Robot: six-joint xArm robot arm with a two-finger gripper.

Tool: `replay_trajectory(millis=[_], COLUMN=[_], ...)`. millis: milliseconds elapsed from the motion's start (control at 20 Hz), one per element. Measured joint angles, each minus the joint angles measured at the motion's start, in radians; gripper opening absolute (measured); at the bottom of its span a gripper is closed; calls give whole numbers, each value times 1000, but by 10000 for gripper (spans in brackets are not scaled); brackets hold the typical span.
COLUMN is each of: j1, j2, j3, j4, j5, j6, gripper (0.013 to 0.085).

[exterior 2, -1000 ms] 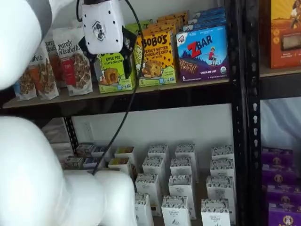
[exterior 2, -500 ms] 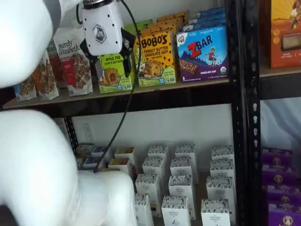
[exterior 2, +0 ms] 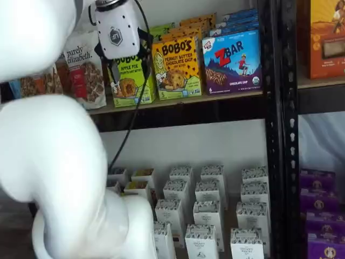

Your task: Pick the green box on the top shelf, the fourth from the left

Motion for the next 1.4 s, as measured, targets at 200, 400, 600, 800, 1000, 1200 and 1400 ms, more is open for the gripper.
replay_trajectory(millis=[200, 400, 600, 800, 1000, 1200, 1400], j1=[31, 67, 88, 94, 94, 96, 98], j2=[51, 112, 169, 216, 255, 293, 340], j3=[-28, -67, -109, -148, -181, -218, -269], j4=[-11, -39, -61, -57, -47, -43, -44], j5=[-38, -80, -109, -131, -151, -161, -166], j6=[30, 64, 86, 92, 92, 93, 94], gripper=[850, 850, 850, 850, 850, 850, 850])
